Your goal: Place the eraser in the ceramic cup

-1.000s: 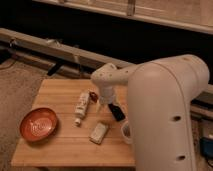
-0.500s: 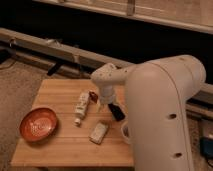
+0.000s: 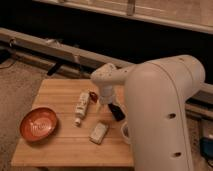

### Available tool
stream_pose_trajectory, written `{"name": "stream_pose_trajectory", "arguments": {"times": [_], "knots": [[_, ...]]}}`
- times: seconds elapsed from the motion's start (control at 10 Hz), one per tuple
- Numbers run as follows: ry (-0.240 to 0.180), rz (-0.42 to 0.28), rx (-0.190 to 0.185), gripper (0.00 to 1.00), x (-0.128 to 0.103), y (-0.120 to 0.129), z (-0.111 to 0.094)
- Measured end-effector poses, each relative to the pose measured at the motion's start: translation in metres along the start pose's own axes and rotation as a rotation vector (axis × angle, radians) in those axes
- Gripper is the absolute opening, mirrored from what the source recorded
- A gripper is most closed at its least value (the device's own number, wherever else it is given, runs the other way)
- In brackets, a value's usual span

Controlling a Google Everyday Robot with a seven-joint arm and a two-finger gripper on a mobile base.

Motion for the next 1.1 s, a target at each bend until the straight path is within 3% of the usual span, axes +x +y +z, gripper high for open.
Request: {"name": "stream_pose_trajectory", "arguments": {"times": [0.4, 1.1], "knots": [[-0.01, -0.008, -0.029, 0.8, -0.006, -0.013, 0.009], [0.026, -0.049, -0.003, 0.8, -0.027, -0.019, 0.034]]}}
